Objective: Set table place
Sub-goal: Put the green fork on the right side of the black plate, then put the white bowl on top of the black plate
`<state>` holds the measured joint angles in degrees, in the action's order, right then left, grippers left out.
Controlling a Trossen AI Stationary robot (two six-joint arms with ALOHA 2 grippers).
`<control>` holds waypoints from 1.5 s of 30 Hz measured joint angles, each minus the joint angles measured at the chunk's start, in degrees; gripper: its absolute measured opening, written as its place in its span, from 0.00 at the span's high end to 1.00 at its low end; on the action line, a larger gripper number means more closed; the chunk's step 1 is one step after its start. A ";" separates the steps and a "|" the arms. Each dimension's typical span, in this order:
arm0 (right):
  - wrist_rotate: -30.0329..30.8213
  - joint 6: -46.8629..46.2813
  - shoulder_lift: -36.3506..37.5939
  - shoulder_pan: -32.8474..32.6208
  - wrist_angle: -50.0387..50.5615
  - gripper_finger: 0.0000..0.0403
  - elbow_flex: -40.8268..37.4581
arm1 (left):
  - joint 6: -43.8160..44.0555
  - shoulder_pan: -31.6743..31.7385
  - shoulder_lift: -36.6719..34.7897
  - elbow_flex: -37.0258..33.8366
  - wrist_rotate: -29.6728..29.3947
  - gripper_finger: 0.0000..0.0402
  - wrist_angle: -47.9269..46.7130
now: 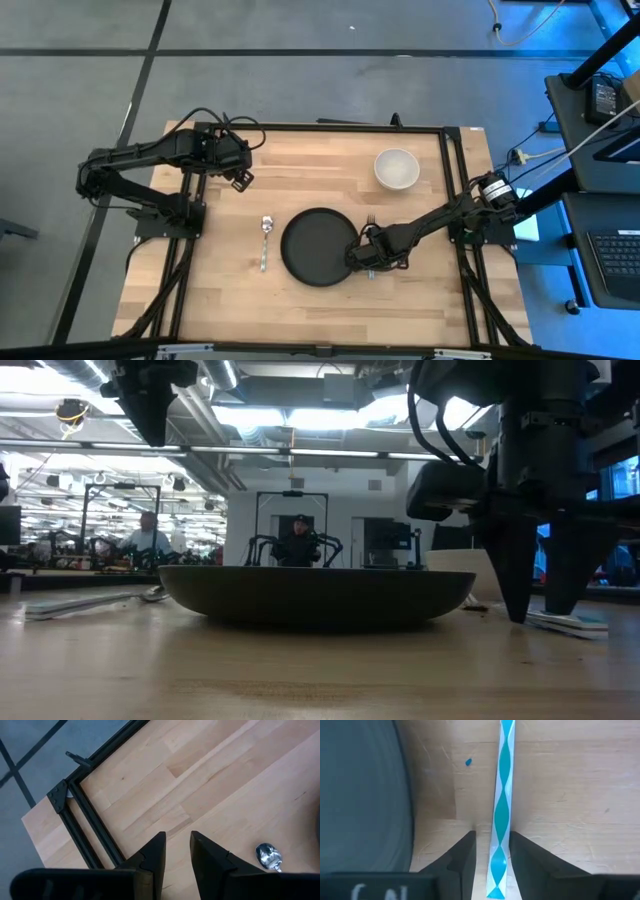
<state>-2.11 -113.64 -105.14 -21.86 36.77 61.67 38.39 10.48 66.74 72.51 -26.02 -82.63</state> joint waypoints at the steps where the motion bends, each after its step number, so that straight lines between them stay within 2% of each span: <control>1: -0.18 0.07 -0.01 0.03 0.29 0.71 0.20 | 0.00 0.00 -0.02 -0.02 0.00 0.79 0.02; 13: -1.01 0.23 -0.09 -0.01 7.34 0.71 3.71 | -0.02 -0.02 0.00 -0.02 0.00 0.79 0.00; 23: -1.02 2.94 0.02 -0.01 13.10 0.71 10.31 | -0.07 -0.02 -0.01 0.00 0.00 0.79 0.00; 29: -0.96 3.39 0.02 -0.01 23.16 0.71 18.88 | -0.07 -0.02 -0.02 0.00 0.02 0.79 0.00; 34: -0.43 7.63 0.05 0.98 38.38 0.71 27.95 | -0.09 -0.02 0.00 0.00 0.07 0.79 -0.07; 38: 5.02 12.23 0.09 2.37 53.42 0.71 35.72 | -1.70 -0.02 -0.01 -0.01 0.30 0.79 -0.39; 42: 14.07 23.42 3.04 5.02 51.85 0.71 37.63 | -3.08 -0.02 -0.02 0.00 0.42 0.79 -0.48; 45: 16.97 27.60 4.66 8.24 53.35 0.71 38.01 | -3.14 0.00 0.00 -0.02 0.71 0.79 -0.48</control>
<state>14.85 -86.04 -100.48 -13.62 90.11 99.68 35.25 10.48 66.74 72.49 -25.31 -83.11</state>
